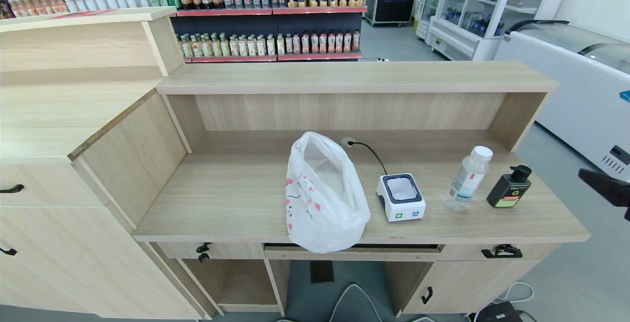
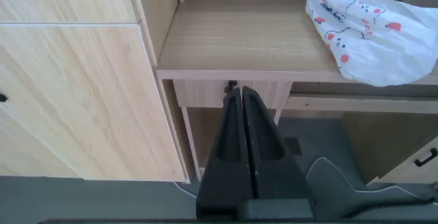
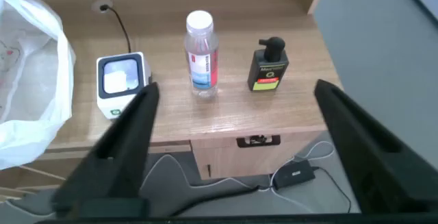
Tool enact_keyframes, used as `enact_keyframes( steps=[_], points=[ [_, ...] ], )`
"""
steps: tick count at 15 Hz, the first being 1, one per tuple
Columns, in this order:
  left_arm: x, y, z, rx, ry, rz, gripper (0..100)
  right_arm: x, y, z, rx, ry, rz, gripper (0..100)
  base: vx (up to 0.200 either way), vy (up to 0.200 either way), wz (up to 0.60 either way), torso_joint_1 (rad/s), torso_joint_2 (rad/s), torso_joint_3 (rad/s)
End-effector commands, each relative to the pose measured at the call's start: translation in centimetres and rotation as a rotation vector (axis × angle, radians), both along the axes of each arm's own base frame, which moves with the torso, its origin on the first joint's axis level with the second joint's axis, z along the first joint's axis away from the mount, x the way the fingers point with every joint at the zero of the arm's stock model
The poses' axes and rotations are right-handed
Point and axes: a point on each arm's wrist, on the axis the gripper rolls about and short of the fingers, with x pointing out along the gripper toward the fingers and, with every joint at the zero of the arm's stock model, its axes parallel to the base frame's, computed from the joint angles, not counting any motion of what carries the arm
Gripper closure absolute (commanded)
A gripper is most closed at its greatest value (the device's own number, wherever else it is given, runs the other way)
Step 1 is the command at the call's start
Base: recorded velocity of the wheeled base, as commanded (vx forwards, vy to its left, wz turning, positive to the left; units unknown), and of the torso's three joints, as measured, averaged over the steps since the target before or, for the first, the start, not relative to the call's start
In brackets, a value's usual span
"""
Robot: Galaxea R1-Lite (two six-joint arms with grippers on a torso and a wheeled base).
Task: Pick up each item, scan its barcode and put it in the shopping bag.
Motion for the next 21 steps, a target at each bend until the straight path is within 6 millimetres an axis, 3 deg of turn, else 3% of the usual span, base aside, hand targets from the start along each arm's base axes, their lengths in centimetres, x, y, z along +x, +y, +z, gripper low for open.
enact_keyframes(
  steps=[1,5,9,13,16,21],
  points=[
    [0.0,0.0,0.0,0.0,0.0,0.0,100,3.4,-1.2,-2.6,0.019,0.099,-0.013,0,0.0,0.0,0.0,0.0,0.0,0.0],
    [0.0,0.0,0.0,0.0,0.0,0.0,100,8.7,-3.7,-5.7,-0.048,0.084,-0.06,0,0.0,0.0,0.0,0.0,0.0,0.0],
    [0.0,0.0,0.0,0.0,0.0,0.0,100,11.6,-5.0,-9.2,-0.09,0.13,-0.058,0,0.0,0.0,0.0,0.0,0.0,0.0],
    [0.0,0.0,0.0,0.0,0.0,0.0,100,13.8,-5.5,-11.5,-0.145,0.131,-0.045,0,0.0,0.0,0.0,0.0,0.0,0.0],
    [0.0,0.0,0.0,0.0,0.0,0.0,100,15.6,-5.5,-12.0,-0.147,0.107,-0.028,0,0.0,0.0,0.0,0.0,0.0,0.0],
    [0.0,0.0,0.0,0.0,0.0,0.0,100,18.6,-3.8,-12.2,-0.15,0.066,0.071,0,0.0,0.0,0.0,0.0,0.0,0.0]
  ],
)
